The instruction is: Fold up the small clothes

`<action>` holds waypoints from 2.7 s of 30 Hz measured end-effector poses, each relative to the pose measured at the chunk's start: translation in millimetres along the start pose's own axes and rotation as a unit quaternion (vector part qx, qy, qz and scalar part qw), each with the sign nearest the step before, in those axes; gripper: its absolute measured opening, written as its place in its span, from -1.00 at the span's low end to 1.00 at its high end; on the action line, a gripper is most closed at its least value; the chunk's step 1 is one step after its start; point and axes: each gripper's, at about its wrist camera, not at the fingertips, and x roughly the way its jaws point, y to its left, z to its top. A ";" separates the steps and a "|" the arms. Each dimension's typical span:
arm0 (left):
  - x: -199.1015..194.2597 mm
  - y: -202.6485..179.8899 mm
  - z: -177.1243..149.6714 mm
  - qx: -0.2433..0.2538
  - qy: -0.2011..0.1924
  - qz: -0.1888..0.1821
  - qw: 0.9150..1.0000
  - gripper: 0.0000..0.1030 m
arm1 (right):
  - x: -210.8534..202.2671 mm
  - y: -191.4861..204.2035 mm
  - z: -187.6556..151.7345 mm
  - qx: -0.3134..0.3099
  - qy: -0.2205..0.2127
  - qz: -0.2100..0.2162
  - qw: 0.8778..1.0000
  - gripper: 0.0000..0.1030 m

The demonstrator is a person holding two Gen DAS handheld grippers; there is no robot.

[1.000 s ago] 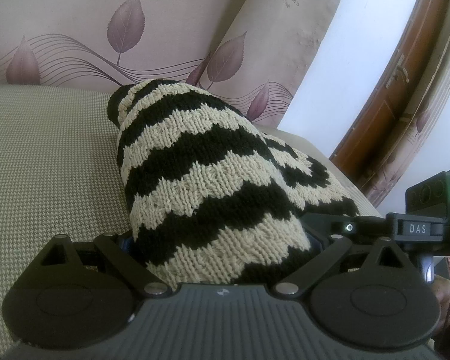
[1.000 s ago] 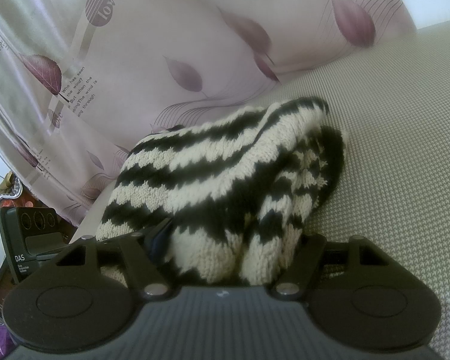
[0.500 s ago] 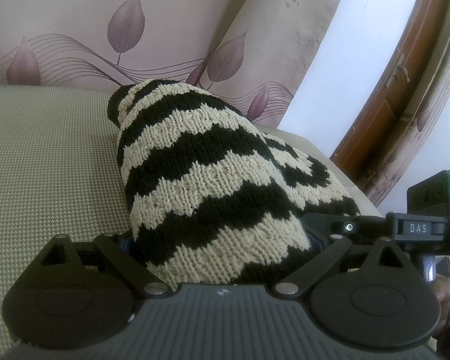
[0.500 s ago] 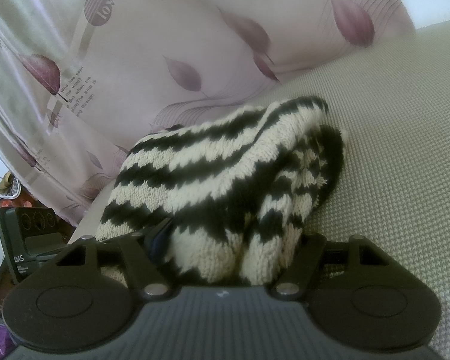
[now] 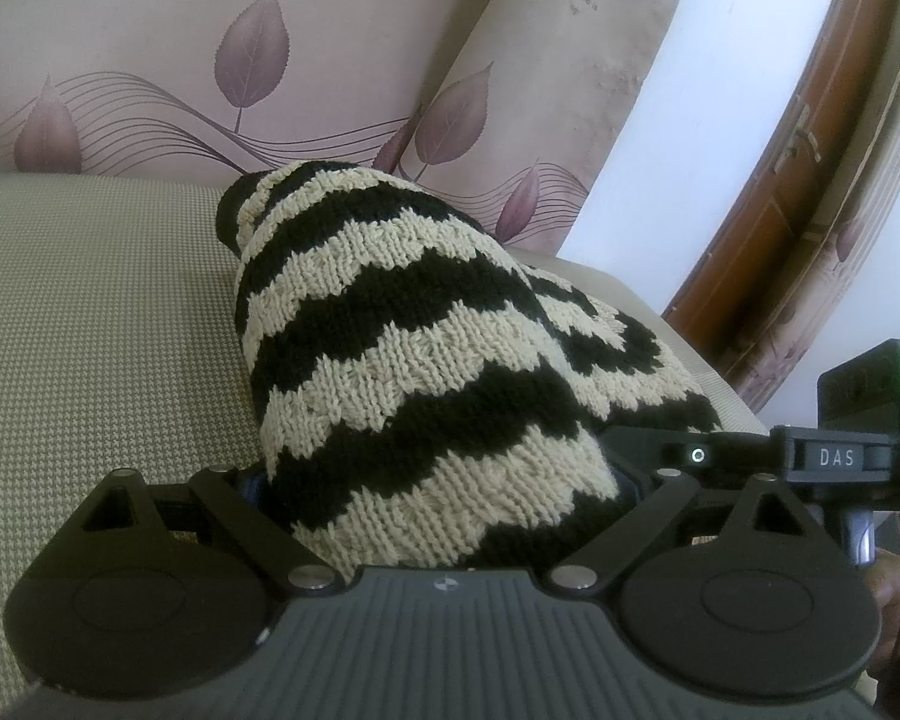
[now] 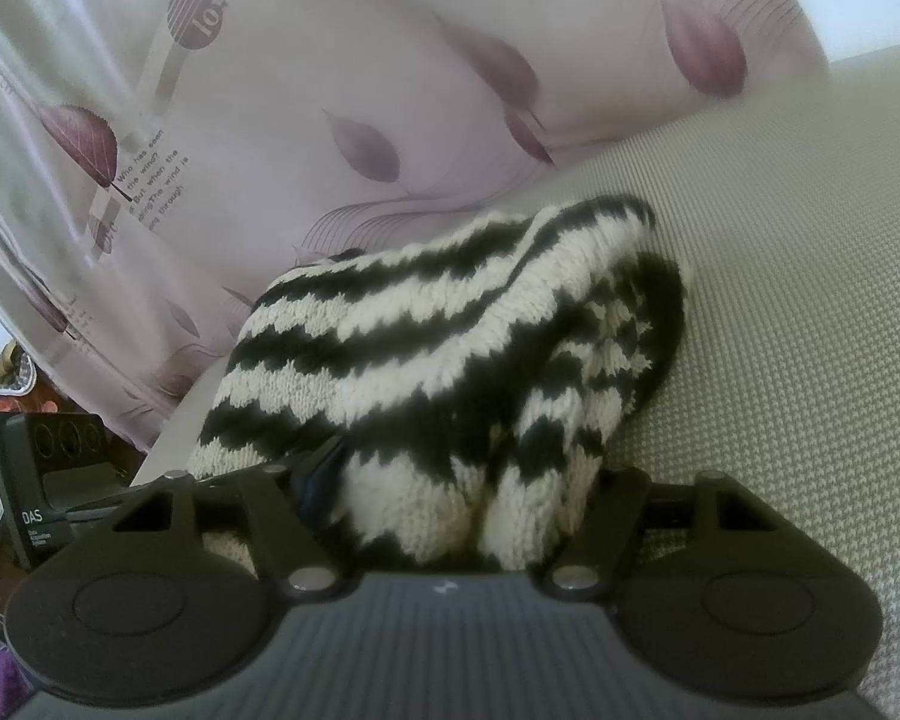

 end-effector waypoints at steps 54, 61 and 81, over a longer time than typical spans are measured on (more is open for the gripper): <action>-16.7 4.8 6.8 -0.022 0.014 -0.002 1.000 0.64 | -12.3 -2.2 -4.1 0.062 -0.012 0.018 0.998 0.26; -4.8 13.6 14.9 -0.019 0.019 -0.007 1.000 0.88 | -2.7 -10.2 1.3 0.071 -0.014 0.016 0.997 0.43; -107.5 -15.2 0.0 0.017 -0.034 0.045 0.998 0.37 | -26.1 79.2 -26.9 0.045 -0.037 0.050 0.997 0.04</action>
